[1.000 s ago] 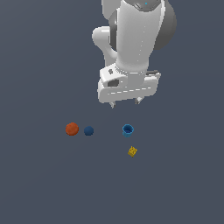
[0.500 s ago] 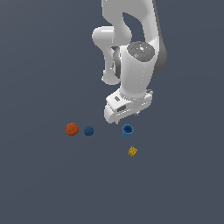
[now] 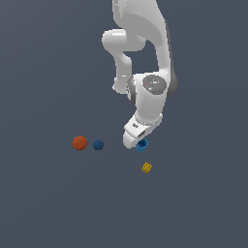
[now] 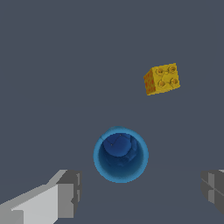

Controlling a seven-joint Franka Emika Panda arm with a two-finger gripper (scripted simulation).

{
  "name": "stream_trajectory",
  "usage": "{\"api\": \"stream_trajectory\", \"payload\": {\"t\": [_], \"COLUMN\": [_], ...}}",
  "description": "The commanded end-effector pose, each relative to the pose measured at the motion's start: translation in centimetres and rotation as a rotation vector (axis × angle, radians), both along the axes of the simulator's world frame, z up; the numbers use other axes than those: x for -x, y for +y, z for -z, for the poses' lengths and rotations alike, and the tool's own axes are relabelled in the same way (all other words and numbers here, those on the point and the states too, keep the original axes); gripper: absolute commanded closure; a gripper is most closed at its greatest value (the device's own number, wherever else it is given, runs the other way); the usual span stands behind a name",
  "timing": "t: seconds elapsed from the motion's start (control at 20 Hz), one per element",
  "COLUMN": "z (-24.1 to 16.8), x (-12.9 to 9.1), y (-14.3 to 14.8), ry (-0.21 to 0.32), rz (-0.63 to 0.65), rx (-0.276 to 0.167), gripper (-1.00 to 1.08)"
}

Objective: Pick up a designated object from a clutter of objects.

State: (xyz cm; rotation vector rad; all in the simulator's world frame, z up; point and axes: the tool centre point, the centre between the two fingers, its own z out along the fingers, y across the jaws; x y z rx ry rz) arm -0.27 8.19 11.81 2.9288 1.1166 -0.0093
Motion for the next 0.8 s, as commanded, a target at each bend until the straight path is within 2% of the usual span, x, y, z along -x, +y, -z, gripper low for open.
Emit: {"api": "stream_trajectory", "payload": {"t": [0.0, 0.3, 0.75], "z": [1.2, 2.7, 3.8], "x": [0.3, 0.8, 0.8], "y": [0.3, 0.6, 0.6], "ry": [-0.002, -0.003, -0.002], "rz": [-0.042, -0.091, -0.091], "rx": [-0.004, -0.009, -0.008], "gripper": [-0.92, -0.92, -0.92]}}
